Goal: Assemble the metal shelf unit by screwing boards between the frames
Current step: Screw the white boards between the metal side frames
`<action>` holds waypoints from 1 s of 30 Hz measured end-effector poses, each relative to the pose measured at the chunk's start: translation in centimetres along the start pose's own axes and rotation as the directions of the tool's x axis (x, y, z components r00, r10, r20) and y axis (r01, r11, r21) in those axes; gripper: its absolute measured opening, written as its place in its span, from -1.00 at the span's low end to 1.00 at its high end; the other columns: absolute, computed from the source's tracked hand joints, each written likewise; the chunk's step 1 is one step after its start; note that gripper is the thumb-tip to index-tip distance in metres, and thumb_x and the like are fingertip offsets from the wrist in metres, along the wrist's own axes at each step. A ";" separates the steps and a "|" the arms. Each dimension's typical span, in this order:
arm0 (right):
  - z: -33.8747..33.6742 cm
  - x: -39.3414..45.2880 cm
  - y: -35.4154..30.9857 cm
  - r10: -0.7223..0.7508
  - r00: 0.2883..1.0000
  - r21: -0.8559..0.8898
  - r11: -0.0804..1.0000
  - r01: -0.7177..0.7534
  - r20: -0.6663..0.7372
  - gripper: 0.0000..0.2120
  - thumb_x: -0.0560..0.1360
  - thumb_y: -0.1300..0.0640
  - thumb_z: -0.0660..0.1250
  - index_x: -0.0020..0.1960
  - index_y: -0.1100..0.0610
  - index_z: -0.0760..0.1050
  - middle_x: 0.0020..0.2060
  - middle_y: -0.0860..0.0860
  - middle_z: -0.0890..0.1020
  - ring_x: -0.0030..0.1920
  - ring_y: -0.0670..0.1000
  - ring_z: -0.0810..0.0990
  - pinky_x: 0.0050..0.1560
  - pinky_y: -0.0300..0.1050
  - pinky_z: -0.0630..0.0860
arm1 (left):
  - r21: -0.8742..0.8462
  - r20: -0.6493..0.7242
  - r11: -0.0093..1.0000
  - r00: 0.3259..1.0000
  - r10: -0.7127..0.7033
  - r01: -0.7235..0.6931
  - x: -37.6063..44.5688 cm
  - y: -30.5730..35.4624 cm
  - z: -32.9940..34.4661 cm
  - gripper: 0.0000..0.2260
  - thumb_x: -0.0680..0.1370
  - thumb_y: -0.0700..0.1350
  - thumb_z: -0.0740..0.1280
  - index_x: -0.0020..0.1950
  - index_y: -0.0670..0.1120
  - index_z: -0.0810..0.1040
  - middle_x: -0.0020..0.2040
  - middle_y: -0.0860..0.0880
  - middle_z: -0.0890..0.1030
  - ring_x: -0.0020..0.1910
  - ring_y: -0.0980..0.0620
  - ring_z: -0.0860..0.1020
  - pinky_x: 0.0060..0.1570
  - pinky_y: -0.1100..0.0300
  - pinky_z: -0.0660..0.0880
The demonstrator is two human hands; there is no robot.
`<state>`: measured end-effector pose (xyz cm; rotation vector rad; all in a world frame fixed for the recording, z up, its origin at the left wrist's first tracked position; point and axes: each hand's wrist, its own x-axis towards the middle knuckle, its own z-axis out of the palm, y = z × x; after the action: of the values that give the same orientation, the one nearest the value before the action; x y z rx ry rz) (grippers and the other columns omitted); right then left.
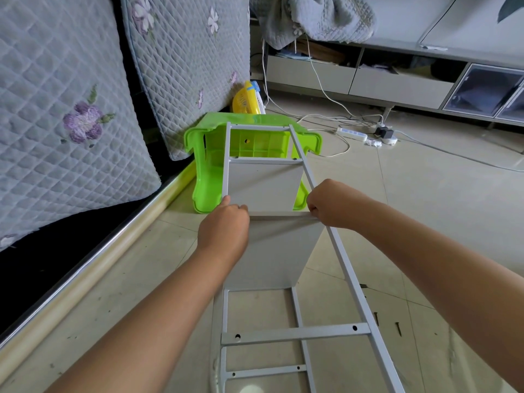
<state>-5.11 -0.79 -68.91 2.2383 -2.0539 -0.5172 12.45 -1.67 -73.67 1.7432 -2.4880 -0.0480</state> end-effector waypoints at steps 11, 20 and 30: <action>0.3 -0.2 1.3 0.019 0.998 0.150 0.989 -0.010 -0.053 -0.68 0.56 -0.05 0.16 0.14 0.14 0.51 0.04 0.08 0.57 0.10 0.09 0.50 0.02 -0.08 0.45 | -0.005 0.006 1.000 1.000 0.016 -0.016 0.1 -0.1 0.4 -0.70 0.50 -0.40 0.05 0.14 -0.21 0.43 0.13 -0.12 0.52 0.48 -0.03 0.15 0.04 0.02 0.44; 0.6 -0.7 1.8 -0.050 0.991 0.200 0.977 0.074 -0.124 -0.75 0.54 0.16 0.20 0.16 0.10 0.56 0.10 0.02 0.59 0.15 0.03 0.49 0.15 -0.09 0.44 | 0.024 0.014 1.000 1.000 0.016 -0.017 0.0 0.0 0.1 -0.70 0.49 -0.41 0.07 0.15 -0.21 0.42 0.14 -0.11 0.52 0.47 -0.03 0.17 -0.02 0.03 0.45; 0.7 -0.4 1.5 0.016 0.999 0.049 0.999 -0.013 -0.051 -0.71 0.59 0.01 0.12 0.08 0.17 0.52 0.06 0.10 0.54 0.09 0.13 0.52 -0.06 -0.09 0.44 | 0.025 0.032 1.000 0.999 0.018 -0.018 0.1 0.0 0.2 -0.67 0.49 -0.41 0.07 0.19 -0.20 0.40 0.15 -0.09 0.50 0.49 -0.01 0.13 -0.01 0.03 0.46</action>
<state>-6.74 -0.42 -69.07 2.2366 -2.0779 -0.4094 12.42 -1.76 -73.85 1.7433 -2.5376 -0.0433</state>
